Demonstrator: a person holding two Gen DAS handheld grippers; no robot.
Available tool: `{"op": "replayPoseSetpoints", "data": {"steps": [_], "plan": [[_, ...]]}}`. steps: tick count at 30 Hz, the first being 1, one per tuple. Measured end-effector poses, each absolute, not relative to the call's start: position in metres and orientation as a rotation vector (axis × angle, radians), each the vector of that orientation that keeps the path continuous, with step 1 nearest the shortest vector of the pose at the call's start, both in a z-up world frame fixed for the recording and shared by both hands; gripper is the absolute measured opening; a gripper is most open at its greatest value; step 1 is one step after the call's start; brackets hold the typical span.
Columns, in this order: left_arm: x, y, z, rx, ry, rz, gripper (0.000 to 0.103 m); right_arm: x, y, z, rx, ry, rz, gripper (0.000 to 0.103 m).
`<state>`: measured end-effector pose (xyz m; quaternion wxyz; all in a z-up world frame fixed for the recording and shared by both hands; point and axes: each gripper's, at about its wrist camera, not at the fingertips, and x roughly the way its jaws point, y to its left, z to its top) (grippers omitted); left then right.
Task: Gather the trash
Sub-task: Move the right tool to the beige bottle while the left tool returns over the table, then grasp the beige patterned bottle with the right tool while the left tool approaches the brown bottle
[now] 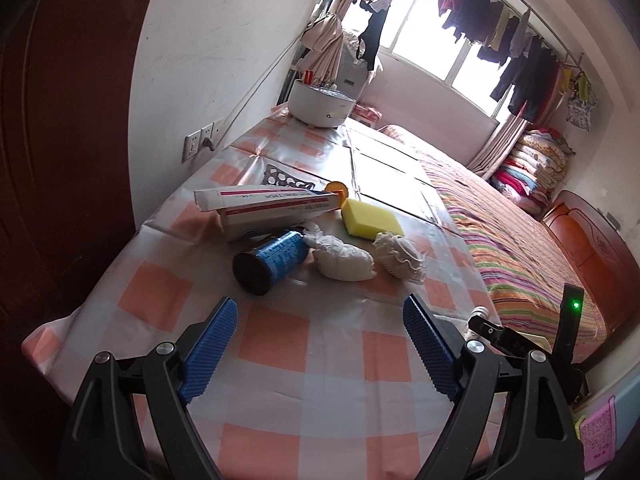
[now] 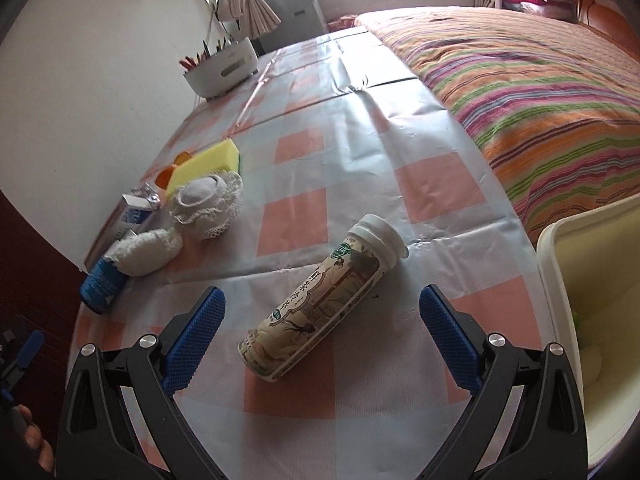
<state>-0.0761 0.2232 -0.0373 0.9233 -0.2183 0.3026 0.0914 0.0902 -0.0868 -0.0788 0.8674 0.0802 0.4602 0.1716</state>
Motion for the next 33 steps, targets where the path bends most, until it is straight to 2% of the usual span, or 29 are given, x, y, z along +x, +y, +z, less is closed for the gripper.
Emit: {"op": "replayPoseSetpoints", "data": {"steps": [7,9,11,12,14,27,33], "plan": [[-0.078,0.227,-0.038,-0.448,0.628,0.197,0.082,0.097,-0.060,-0.085,0.030,0.980,0.352,0.079],[-0.077,0.227,-0.038,-0.447,0.635,0.200,0.082,0.099,-0.052,-0.084,-0.022,0.971,0.348,0.063],[-0.074,0.227,-0.039,-0.442,0.648,0.198,0.082,0.100,-0.046,-0.084,-0.052,0.970,0.370,0.052],[-0.074,0.226,-0.039,-0.438,0.653,0.199,0.082,0.100,-0.043,-0.084,-0.073,0.968,0.382,0.040],[-0.073,0.224,-0.039,-0.428,0.657,0.200,0.082,0.101,-0.037,-0.083,-0.096,0.965,0.400,0.030],[-0.042,0.224,-0.023,-0.252,0.712,0.227,0.082,0.086,-0.052,-0.074,0.098,0.950,0.574,0.028],[-0.030,0.225,-0.037,-0.260,0.794,0.193,0.082,0.077,-0.059,-0.070,0.147,0.932,0.597,0.028]]}}
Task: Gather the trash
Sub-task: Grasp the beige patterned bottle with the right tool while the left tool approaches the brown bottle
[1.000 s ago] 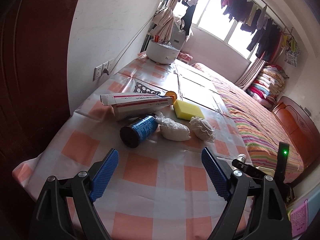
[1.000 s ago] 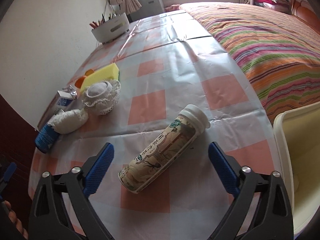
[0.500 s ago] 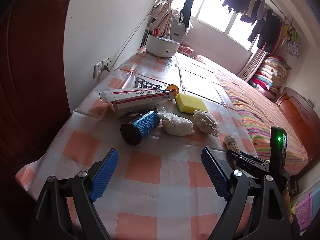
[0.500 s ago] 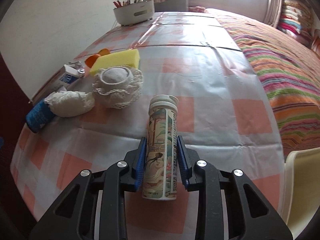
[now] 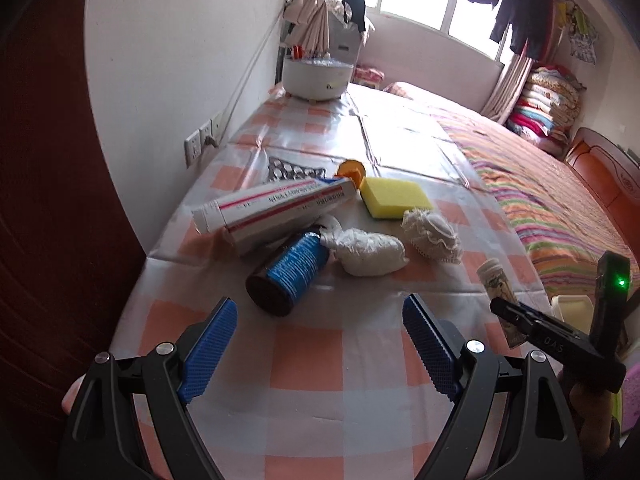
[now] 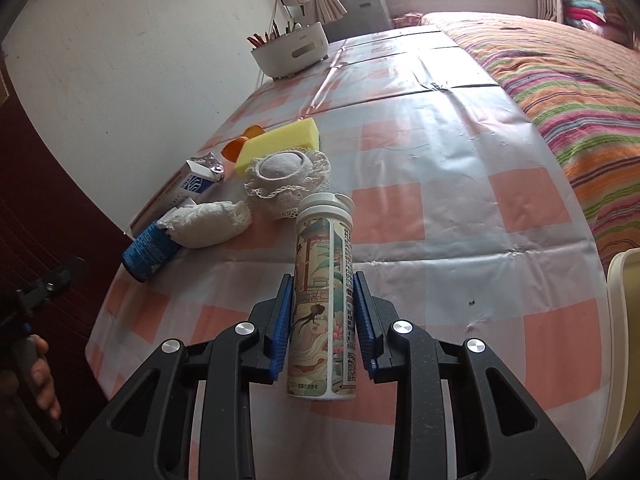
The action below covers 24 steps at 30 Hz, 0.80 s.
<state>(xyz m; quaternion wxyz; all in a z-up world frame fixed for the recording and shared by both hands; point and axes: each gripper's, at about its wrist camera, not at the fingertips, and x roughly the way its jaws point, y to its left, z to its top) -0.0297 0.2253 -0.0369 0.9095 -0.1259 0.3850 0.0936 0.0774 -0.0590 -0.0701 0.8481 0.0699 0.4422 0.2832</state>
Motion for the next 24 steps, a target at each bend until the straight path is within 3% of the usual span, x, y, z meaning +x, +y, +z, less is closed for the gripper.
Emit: {"op": "replayPoseSetpoints", "data": {"steps": [11,24], "plan": [[0.016,0.231,-0.067,-0.317,1.024,0.139,0.082,0.072,-0.070,-0.056,0.197,0.870,0.599,0.028],[0.095,0.240,-0.073,-0.192,1.370,0.051,0.082,0.069,-0.073,-0.049,0.226,0.835,0.611,0.028]]}}
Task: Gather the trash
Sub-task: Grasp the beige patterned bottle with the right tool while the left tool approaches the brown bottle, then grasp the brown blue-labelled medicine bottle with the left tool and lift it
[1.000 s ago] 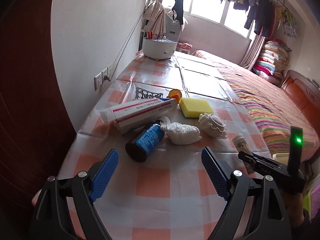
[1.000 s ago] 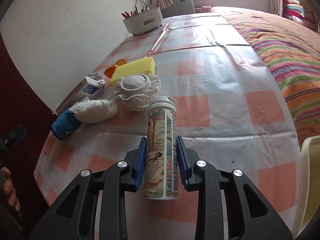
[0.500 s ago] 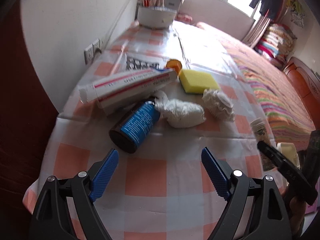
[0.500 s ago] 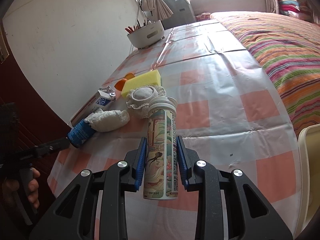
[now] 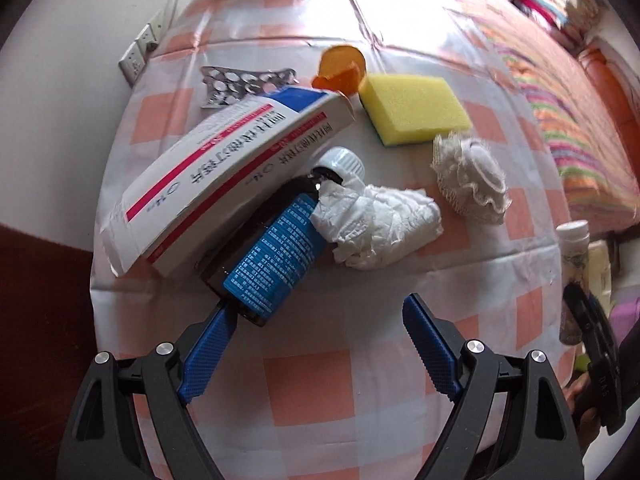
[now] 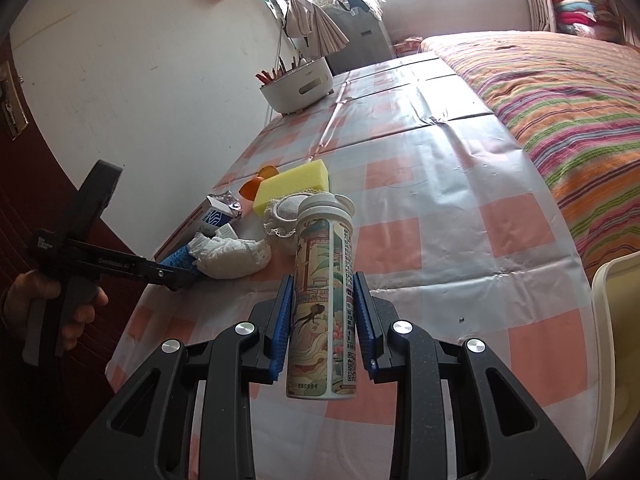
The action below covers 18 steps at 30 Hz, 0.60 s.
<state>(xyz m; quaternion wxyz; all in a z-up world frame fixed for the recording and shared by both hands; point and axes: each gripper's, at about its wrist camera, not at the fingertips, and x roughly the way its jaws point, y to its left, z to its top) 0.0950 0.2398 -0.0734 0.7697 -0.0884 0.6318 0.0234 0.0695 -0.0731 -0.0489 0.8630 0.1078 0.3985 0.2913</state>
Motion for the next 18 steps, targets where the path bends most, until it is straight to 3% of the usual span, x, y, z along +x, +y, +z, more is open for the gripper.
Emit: {"op": "replayPoseSetpoints", "data": {"steps": [8,18], "plan": [[0.104,0.227,-0.079,-0.106,1.522,-0.102,0.082,0.067,-0.072,-0.046,0.235,0.826,0.626,0.028],[0.096,0.238,-0.065,-0.151,1.550,-0.139,0.082,0.067,-0.074,-0.042,0.246,0.816,0.636,0.028]]}}
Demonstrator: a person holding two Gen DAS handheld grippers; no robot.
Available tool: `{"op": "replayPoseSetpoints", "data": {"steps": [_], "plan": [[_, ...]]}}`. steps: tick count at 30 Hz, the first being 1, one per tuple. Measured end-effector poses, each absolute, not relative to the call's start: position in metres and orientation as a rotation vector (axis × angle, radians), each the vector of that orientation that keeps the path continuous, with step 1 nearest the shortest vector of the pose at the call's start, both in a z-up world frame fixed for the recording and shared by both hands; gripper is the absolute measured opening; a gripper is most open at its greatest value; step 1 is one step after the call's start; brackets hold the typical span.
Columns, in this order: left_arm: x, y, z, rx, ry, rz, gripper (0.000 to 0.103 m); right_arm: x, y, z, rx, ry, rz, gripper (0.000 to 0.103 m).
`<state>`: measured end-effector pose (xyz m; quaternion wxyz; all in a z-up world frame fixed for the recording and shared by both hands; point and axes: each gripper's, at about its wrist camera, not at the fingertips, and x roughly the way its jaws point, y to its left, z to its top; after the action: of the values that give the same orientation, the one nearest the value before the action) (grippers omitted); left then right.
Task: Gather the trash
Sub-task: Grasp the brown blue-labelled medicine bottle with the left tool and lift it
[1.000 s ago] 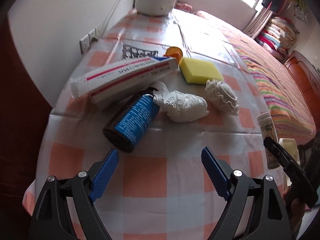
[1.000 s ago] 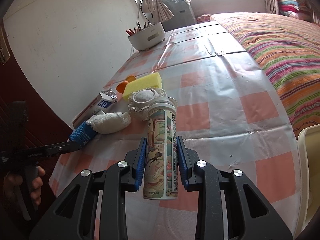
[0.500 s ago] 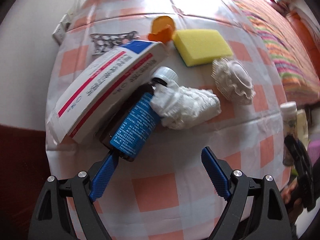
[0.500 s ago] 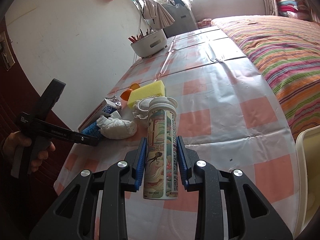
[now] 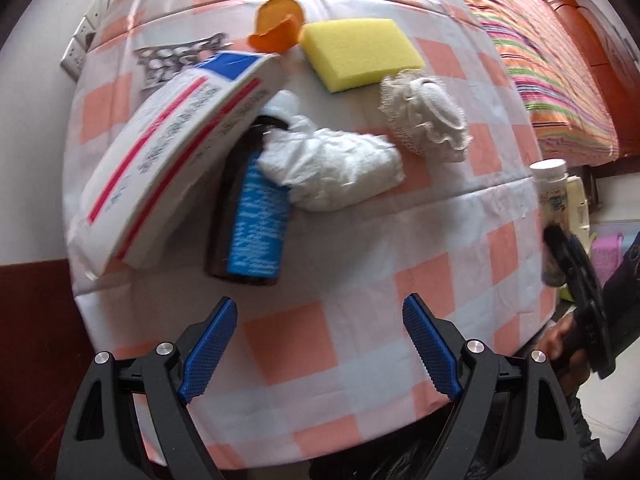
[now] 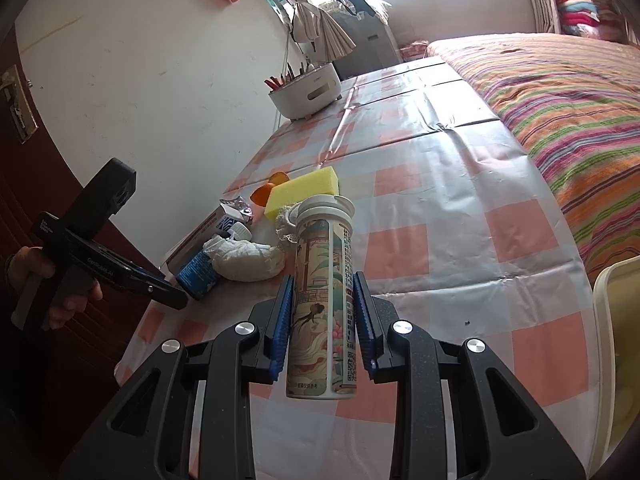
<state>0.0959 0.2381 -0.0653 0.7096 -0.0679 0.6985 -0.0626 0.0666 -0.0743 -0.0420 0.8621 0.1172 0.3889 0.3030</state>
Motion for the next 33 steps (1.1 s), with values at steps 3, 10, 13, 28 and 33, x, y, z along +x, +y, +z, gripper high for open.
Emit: {"op": "replayPoseSetpoints", "data": {"steps": [3,10,13,28,33], "plan": [[0.096,0.251,-0.059,-0.123,1.539,-0.081,0.082,0.066,-0.074,-0.041,0.252,0.814,0.642,0.028],[0.119,0.251,-0.070,-0.031,1.558,-0.050,0.082,0.064,-0.070,-0.041,0.243,0.814,0.654,0.028],[0.132,0.250,-0.079,-0.031,1.575,-0.032,0.082,0.064,-0.073,-0.041,0.250,0.814,0.649,0.028],[0.159,0.220,-0.107,0.047,1.566,-0.027,0.081,0.066,-0.081,-0.041,0.279,0.817,0.645,0.028],[0.148,0.227,-0.094,0.025,1.486,-0.003,0.041,0.065,-0.082,-0.042,0.290,0.819,0.645,0.028]]}}
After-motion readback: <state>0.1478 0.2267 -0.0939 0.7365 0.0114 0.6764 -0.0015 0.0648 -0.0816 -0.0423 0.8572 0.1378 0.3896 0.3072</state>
